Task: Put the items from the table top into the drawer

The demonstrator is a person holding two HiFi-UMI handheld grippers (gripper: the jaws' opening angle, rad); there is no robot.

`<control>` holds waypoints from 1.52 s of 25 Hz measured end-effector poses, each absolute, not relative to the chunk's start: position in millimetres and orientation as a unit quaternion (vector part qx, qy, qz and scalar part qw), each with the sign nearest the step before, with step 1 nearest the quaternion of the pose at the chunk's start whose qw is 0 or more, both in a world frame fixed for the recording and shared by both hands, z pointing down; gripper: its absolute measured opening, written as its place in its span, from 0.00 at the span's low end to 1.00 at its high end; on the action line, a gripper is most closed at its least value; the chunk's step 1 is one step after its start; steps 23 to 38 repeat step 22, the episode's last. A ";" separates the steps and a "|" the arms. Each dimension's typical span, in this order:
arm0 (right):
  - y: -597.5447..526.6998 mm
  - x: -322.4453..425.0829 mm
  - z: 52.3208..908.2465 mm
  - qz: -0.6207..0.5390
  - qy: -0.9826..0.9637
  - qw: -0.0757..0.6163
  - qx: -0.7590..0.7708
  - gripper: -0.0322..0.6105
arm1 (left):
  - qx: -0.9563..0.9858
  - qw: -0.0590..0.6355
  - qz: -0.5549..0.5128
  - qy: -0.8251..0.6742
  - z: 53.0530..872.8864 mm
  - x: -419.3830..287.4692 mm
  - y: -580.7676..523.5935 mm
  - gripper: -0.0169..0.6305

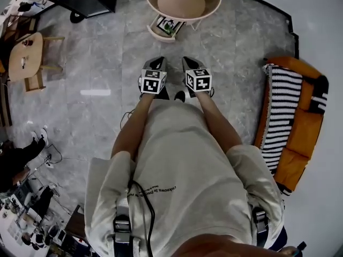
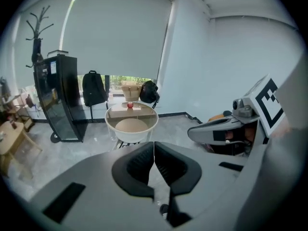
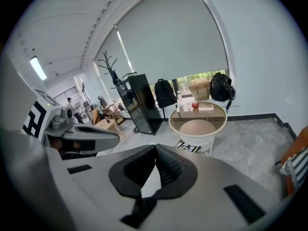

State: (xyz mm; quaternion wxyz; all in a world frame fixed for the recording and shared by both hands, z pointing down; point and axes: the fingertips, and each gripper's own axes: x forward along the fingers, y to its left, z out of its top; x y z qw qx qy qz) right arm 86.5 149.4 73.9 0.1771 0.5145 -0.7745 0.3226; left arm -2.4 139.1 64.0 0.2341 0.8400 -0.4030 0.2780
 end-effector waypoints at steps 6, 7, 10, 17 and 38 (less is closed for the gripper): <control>177.3 92.1 68.2 0.313 -0.767 0.147 0.541 0.10 | 0.849 0.220 0.279 -0.391 70.1 1.5 183.3 0.06; 181.7 90.5 68.5 0.312 -0.768 0.146 0.541 0.10 | 0.851 0.221 0.277 -0.388 71.0 3.0 190.1 0.06; 191.1 84.9 66.8 0.301 -0.776 0.149 0.535 0.10 | 0.855 0.217 0.273 -0.384 76.2 4.2 201.7 0.06; 205.6 78.0 55.3 0.287 -0.779 0.151 0.536 0.10 | 0.850 0.235 0.254 -0.397 67.4 -8.4 203.5 0.06; 202.9 80.7 48.7 0.283 -0.779 0.149 0.539 0.10 | 0.850 0.233 0.240 -0.407 57.1 -7.4 195.8 0.06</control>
